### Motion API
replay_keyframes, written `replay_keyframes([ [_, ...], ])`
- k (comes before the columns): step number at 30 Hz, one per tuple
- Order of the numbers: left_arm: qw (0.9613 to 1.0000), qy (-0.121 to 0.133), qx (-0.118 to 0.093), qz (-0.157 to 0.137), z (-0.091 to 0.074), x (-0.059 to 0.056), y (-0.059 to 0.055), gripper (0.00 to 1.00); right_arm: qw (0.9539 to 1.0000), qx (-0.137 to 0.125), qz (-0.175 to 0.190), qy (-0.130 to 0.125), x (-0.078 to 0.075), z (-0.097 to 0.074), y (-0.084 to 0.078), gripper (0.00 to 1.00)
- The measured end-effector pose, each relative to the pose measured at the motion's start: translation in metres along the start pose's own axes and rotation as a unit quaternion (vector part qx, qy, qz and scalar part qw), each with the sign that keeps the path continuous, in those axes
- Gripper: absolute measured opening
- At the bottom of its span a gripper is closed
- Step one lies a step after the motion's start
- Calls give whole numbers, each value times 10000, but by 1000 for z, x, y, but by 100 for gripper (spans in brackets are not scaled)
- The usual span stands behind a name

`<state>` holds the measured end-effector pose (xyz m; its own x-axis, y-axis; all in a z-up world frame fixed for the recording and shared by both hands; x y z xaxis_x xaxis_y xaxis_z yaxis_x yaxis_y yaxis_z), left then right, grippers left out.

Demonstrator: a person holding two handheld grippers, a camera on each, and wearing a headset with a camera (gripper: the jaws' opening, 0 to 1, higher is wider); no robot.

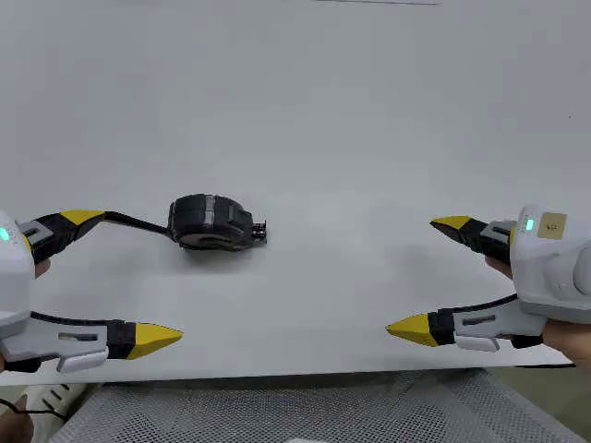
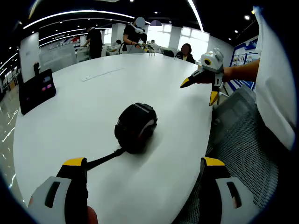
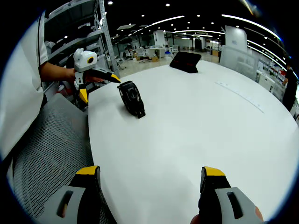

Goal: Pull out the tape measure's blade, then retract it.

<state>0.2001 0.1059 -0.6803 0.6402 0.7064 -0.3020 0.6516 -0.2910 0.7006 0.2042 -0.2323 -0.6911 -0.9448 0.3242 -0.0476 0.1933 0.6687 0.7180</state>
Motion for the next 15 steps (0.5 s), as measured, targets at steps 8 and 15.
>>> replay_keyframes([
  [8, 10000, 1, -63, 9, -1, -1, 2, 99, 10000, -16, -2, -15, 0, 0, 1, 89],
  [15, 10000, 1, -97, 18, -2, 0, 3, 99, 10000, -70, -30, -37, -1, -1, 1, 89],
])
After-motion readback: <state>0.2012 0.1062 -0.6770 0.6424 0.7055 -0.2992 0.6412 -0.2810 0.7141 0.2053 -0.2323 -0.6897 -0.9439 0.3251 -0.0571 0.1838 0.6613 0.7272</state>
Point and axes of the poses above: the centre of the closed fingertips' face, and the gripper's own axes: z roughly forward along the fingers, x roughly to its left, y roughly out of its top, the point moved 6 cm from there along -z, roughly backward along the fingers, and after that the axes turned 15 degrees about -z, right-handed, at the moved point
